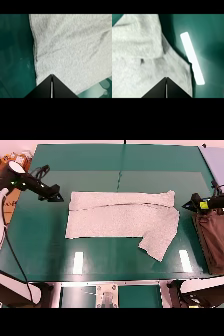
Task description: Fold the shirts.
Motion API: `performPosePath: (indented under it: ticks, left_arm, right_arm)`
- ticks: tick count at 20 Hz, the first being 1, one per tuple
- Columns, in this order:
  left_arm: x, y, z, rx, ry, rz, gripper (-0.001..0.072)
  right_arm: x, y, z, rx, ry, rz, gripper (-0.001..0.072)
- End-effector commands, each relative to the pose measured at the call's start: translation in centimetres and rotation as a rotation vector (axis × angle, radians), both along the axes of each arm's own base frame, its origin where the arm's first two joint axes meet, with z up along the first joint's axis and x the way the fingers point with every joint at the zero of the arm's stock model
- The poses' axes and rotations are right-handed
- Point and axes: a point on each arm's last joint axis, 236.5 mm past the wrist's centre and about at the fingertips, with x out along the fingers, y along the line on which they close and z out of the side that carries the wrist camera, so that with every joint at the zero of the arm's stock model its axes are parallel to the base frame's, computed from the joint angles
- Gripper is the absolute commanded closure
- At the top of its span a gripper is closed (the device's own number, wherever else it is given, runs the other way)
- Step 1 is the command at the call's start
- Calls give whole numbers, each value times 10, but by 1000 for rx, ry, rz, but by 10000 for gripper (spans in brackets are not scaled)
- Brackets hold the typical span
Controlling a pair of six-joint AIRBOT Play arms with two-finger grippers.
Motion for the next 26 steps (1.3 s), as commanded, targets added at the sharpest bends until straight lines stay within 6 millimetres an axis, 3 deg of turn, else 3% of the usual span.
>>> performPosePath:
  ticks: [1, 3, 5, 7, 9, 11, 13, 15, 16, 18, 21, 26]
  left_arm:
    - [-24, 3, 15, -14, 108, -9, 691]
    - [-33, -9, 20, -4, 106, -29, 692]
    - [-51, -23, 22, 26, 104, -62, 692]
    - [-80, -28, 16, 100, 82, -75, 693]
    - [-122, -31, 7, 130, 73, -66, 692]
    - [-156, -31, 0, 133, 42, 12, 691]
    - [-174, -29, -8, 129, -8, 149, 681]
    - [-186, -36, -21, 72, -6, 276, 57]
    - [-190, -42, -30, 29, 5, 329, 1]
    - [-193, -60, -48, -35, 16, 385, 1]
    - [-183, -81, -69, -87, -52, 512, 0]
    - [-161, -86, -82, -100, -123, 641, 1]
  right_arm:
    - [-40, 9, 8, 40, 82, -39, 700]
    - [-70, 18, 10, 18, 133, -69, 700]
    - [-112, 22, 7, -54, 206, -93, 701]
    - [-159, 26, 1, -137, 281, -129, 700]
    - [-200, 36, -7, -179, 342, -183, 699]
    - [-218, 53, -18, -163, 342, -207, 680]
    - [-215, 69, -30, -110, 301, -207, 353]
    - [-200, 78, -36, -70, 225, -215, 328]
    - [-190, 83, -36, -37, 190, -232, 328]
    - [-181, 89, -40, 16, 176, -248, 329]
    - [-177, 97, -54, 56, 216, -250, 335]
    - [-169, 111, -72, 71, 246, -221, 344]
